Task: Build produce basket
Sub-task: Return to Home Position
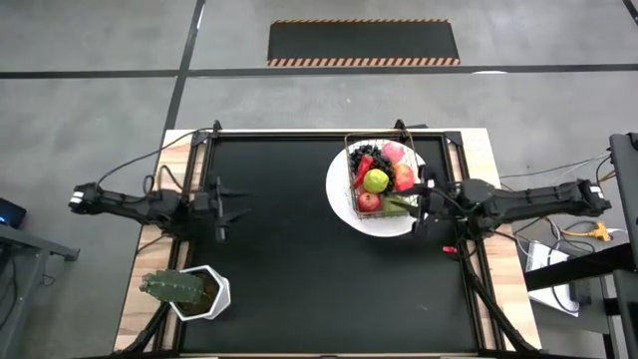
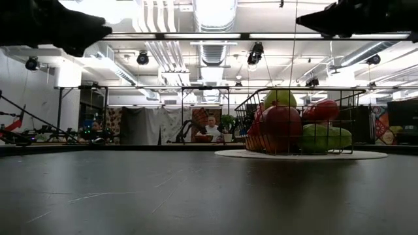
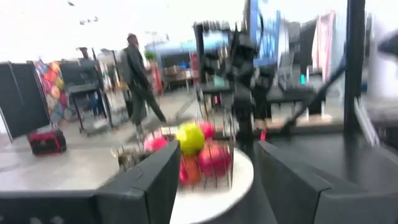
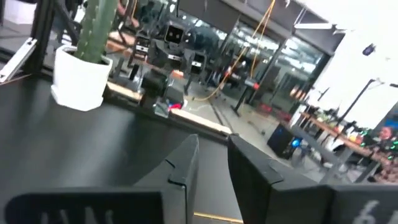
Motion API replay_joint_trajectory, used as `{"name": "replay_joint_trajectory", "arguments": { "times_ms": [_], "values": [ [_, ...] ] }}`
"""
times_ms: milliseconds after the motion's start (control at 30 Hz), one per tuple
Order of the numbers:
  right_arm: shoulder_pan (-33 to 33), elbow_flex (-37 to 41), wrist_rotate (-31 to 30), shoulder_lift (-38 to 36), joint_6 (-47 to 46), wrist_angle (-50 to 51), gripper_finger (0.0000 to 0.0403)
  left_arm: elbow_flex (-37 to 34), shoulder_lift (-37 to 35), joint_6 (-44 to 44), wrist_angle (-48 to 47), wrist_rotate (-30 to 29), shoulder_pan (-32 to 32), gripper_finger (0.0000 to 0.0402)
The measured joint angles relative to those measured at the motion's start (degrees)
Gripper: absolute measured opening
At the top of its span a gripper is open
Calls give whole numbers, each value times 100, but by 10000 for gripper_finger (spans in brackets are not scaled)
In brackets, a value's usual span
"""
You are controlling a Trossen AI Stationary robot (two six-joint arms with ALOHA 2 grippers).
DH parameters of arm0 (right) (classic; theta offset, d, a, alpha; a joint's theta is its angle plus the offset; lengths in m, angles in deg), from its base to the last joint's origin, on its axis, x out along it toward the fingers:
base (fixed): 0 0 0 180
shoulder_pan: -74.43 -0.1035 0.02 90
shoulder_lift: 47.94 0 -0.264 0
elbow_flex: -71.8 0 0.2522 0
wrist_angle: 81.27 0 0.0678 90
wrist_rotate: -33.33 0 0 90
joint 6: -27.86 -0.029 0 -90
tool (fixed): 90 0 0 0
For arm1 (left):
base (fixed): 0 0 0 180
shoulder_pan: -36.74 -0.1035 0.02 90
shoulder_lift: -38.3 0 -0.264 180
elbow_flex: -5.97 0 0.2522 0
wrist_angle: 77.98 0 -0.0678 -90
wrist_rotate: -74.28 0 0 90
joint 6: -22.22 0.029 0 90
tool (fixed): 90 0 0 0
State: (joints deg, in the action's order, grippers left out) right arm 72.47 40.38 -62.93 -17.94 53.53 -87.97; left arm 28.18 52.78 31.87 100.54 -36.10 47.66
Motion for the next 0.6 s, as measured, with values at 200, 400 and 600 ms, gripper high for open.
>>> {"name": "replay_joint_trajectory", "arguments": {
  "times_ms": [200,400,600],
  "values": [
    [489,391,228,-622,43,-129,53,-316,-615,24,51,-9,-4,191],
    [755,846,383,-1339,-96,-130,34,-596,-1114,192,68,-7,-4,191],
    [763,1238,389,-2179,-28,-130,27,-794,-1316,291,26,-2,0,191]
  ]
}}
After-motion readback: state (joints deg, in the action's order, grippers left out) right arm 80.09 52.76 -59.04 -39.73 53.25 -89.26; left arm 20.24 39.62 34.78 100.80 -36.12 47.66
